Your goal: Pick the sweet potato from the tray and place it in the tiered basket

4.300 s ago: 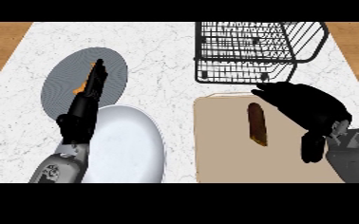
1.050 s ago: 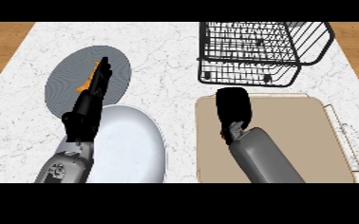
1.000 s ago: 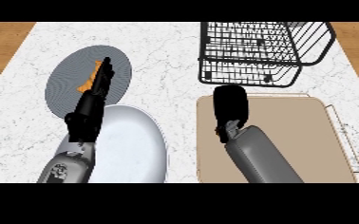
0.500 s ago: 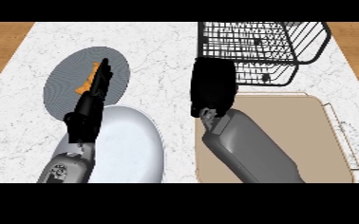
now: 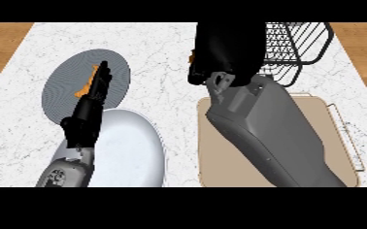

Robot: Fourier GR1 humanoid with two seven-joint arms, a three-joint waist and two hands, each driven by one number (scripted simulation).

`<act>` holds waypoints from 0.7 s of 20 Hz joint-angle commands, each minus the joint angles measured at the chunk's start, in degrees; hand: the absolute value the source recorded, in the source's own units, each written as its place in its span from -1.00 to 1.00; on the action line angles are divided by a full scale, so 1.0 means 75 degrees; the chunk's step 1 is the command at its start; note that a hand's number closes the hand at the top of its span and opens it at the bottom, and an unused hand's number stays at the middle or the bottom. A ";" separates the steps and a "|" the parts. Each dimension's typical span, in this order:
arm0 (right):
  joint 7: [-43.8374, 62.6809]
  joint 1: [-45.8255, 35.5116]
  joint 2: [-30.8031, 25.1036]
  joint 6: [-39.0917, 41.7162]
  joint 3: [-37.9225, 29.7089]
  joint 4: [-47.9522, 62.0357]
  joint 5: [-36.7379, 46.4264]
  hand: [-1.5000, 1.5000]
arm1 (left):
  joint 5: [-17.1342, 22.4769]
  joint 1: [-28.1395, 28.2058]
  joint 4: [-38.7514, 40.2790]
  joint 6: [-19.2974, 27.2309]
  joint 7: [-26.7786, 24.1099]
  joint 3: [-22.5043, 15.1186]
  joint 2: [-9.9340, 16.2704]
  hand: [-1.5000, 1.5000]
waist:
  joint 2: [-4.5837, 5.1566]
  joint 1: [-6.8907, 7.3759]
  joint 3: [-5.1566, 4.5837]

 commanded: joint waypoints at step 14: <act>0.0181 -0.1832 -0.0388 -0.0744 -0.2148 0.2040 0.0023 1.00 | -0.0025 -0.0146 0.0180 0.0043 -0.0041 -0.0011 -0.0103 0.00 | 0.0107 0.0052 -0.0042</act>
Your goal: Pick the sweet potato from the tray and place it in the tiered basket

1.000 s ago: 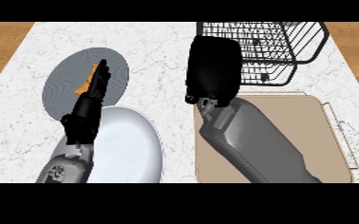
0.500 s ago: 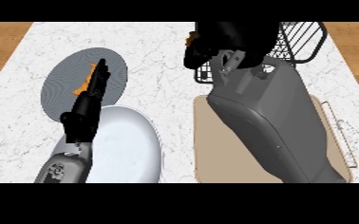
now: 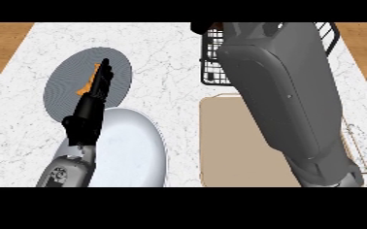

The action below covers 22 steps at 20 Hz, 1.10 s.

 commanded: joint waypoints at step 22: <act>-0.1264 0.0354 -0.0597 -0.3337 -0.2212 0.2710 -0.0026 -1.00 | -0.0129 0.0301 -0.0148 0.0064 0.0010 -0.0214 -0.0369 0.00 | 0.0034 -0.0034 -0.0041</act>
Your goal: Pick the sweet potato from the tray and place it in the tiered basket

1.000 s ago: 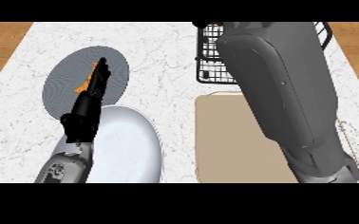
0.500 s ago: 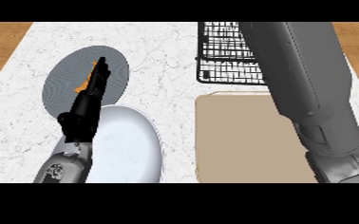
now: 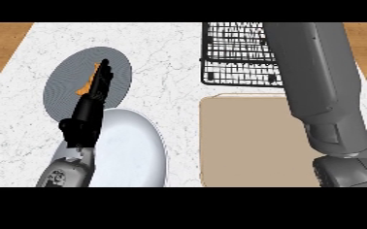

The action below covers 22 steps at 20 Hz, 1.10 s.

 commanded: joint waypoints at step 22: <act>0.0336 0.4479 -0.0813 -0.0495 -0.2872 -0.6739 -0.3028 -1.00 | -0.0017 0.0263 0.0139 0.0258 -0.0033 0.0231 -0.0011 0.00 | -0.0156 -0.0639 -0.0029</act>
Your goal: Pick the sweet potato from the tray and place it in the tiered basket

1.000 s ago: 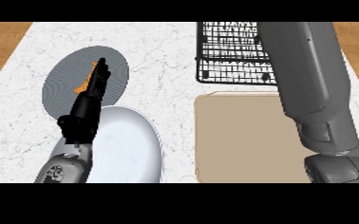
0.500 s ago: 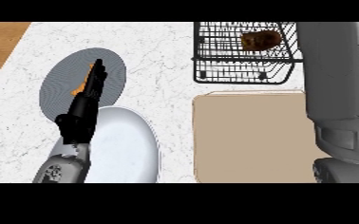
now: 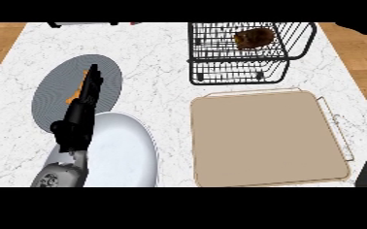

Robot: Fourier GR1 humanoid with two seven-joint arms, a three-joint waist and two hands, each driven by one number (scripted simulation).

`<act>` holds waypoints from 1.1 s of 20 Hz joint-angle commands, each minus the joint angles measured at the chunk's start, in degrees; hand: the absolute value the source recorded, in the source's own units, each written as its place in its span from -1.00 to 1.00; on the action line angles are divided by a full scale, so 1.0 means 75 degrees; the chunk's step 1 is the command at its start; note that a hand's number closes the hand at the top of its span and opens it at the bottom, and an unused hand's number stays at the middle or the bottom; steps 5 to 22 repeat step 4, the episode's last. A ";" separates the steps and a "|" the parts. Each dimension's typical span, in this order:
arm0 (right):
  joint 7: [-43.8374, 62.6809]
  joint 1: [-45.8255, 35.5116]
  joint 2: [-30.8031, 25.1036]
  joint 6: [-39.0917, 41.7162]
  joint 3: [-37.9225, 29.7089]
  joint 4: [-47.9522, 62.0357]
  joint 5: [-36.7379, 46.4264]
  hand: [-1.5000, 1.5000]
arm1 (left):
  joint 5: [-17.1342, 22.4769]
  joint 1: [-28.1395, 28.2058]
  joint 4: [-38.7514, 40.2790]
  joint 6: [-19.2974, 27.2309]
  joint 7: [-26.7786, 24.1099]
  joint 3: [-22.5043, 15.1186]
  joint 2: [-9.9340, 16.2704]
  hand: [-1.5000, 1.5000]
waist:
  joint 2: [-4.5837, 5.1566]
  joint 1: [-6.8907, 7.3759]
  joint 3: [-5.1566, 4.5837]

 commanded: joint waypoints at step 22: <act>-0.0634 0.2846 -0.0230 0.1459 -0.1561 -0.2833 -0.2353 -1.00 | -0.0005 0.0389 0.0223 0.0138 -0.0324 -0.0055 -0.0229 0.00 | 0.0054 -0.0083 -0.0049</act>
